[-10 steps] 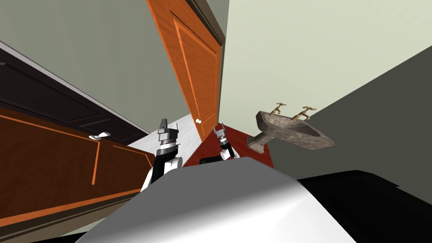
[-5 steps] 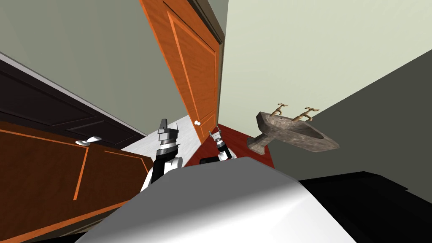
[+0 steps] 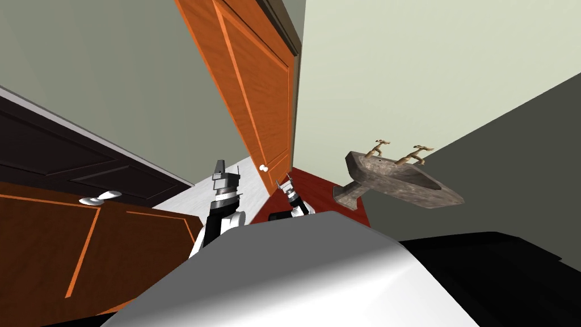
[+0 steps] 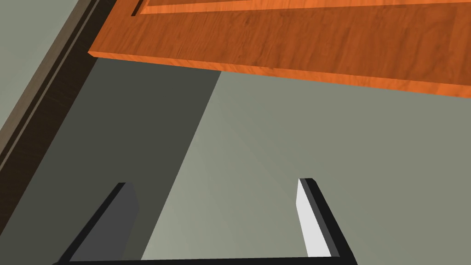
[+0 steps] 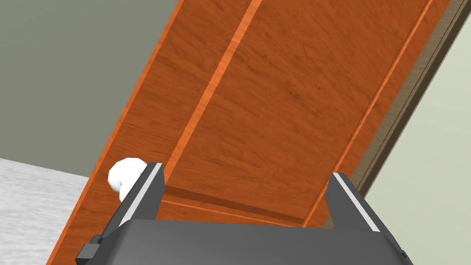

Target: Push the door open

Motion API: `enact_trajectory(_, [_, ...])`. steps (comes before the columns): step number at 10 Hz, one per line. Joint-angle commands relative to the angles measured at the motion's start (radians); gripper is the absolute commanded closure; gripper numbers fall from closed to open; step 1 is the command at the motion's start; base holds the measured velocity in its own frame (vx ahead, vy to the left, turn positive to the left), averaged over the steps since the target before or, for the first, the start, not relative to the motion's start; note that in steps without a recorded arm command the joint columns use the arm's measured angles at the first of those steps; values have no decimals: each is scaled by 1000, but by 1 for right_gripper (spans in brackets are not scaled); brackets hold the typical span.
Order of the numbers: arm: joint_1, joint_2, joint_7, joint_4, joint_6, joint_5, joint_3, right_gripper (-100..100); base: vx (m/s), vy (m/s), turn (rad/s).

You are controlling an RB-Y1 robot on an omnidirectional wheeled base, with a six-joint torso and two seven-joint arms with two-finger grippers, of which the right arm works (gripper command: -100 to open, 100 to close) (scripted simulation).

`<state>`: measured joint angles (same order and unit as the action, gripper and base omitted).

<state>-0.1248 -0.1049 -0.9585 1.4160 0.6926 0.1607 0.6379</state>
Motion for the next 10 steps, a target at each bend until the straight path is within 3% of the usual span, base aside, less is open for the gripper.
enact_trajectory(1, [19,2,-41,-40,2,3,29,-100,104,-13,-25])
enact_trajectory(6, [68,3,-155,-153,16,12,118,-100,98,-7,-25])
enact_trajectory(7, [68,3,-155,-153,16,12,118,-100,75,-13,-7])
enact_trajectory(10, [96,4,-221,-218,23,17,169,-100,78,7,-24])
